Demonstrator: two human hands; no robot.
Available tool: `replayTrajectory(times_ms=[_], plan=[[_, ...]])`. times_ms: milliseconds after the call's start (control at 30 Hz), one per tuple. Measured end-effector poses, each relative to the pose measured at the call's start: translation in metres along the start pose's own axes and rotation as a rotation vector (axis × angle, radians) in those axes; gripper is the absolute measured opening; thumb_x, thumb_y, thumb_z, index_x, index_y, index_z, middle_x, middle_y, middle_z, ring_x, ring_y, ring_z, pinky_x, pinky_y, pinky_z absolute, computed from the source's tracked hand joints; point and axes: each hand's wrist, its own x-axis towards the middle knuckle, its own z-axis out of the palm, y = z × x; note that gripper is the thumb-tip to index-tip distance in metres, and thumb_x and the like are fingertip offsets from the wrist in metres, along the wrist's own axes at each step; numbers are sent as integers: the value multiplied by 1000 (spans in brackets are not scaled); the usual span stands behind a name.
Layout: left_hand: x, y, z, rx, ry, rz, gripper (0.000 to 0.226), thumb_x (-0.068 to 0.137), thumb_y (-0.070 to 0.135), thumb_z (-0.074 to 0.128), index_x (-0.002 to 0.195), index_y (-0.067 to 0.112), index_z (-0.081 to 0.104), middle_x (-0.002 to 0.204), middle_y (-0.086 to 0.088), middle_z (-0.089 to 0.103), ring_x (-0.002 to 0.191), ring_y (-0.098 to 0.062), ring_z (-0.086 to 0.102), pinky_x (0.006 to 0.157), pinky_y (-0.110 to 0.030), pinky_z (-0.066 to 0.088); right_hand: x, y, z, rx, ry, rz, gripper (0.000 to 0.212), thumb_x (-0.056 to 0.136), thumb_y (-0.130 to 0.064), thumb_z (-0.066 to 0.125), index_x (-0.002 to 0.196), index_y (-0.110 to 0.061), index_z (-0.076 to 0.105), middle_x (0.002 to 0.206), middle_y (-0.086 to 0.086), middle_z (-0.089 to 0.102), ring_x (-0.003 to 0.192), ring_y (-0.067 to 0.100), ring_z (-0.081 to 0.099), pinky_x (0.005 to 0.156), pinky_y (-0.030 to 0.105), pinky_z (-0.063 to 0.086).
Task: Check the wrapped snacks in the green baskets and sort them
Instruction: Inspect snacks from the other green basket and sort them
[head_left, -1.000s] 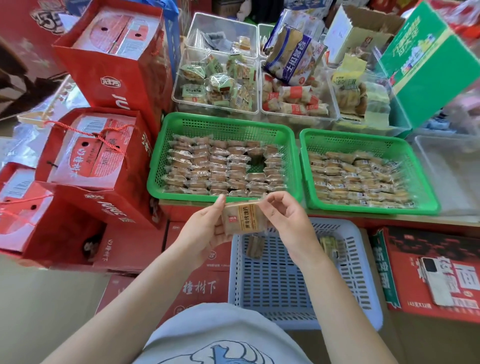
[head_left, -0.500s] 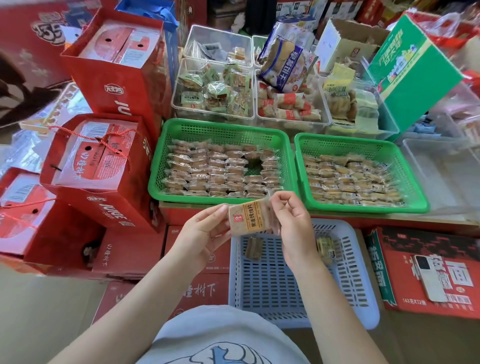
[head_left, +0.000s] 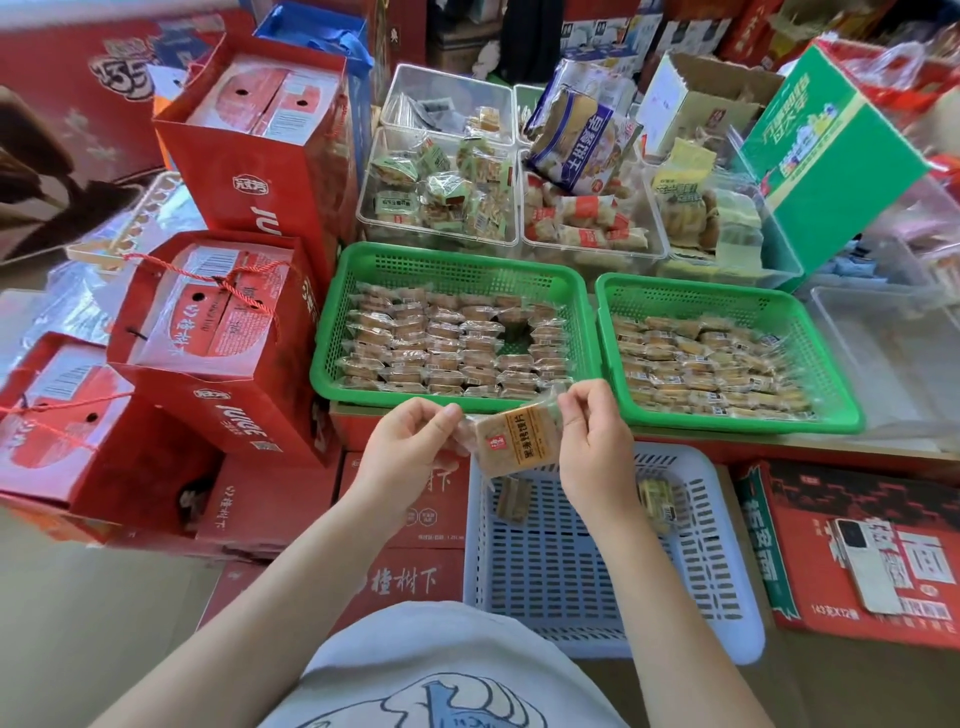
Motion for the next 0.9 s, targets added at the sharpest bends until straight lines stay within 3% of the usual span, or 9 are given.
replayTrajectory(times_ms=[100,267,333,467,567,667,767,900], plan=[[0,3,-2,-10,13,11,21,102,19,59,85,7,61,75,-7,72,67,-14,65,62,-26,51,2,2,0,81,-79,126,20,106,-24,46,93,-11,53,63,6,43,52,11,36,50,27,29],[-1,-2,1,-89,70,-60,19,104,21,55,90,8,60,67,-2,68,53,-11,55,51,-22,43,5,-2,11,307,-116,363,23,104,-37,48,84,-30,57,75,13,54,66,25,50,63,40,41],[1,-4,-1,-147,51,-101,18,104,24,54,95,10,60,70,-3,69,57,-12,58,57,-26,45,5,-3,17,297,-93,376,23,104,-38,47,83,-32,56,76,13,55,67,25,52,64,40,42],[2,-8,-11,-235,-189,-158,28,87,28,71,106,8,63,85,-6,70,69,-12,61,58,-22,47,5,-2,21,251,-6,367,22,106,-34,45,91,-22,56,78,13,60,68,24,53,64,36,43],[4,-13,-14,-205,-234,-181,30,76,21,78,98,5,66,83,-8,69,71,-15,59,57,-20,46,5,0,22,221,13,372,21,106,-32,44,93,-21,56,86,15,66,73,23,58,67,35,48],[9,-14,-17,-192,-264,-214,9,88,14,72,88,7,67,84,-13,65,71,-17,57,57,-20,46,4,1,20,194,-15,361,20,106,-31,45,92,-21,56,76,11,61,64,19,52,59,31,41],[13,-10,-21,-60,-259,-201,7,98,8,63,91,8,60,88,-13,70,71,-16,64,56,-23,48,8,6,16,202,-78,336,20,106,-29,47,96,-15,57,62,5,49,53,17,41,53,30,32],[18,-8,-19,135,-223,-164,8,100,9,60,93,8,57,78,-10,72,57,-12,61,50,-21,42,14,11,20,231,-105,384,18,104,-35,49,90,-28,58,76,22,58,64,24,52,61,37,42]])
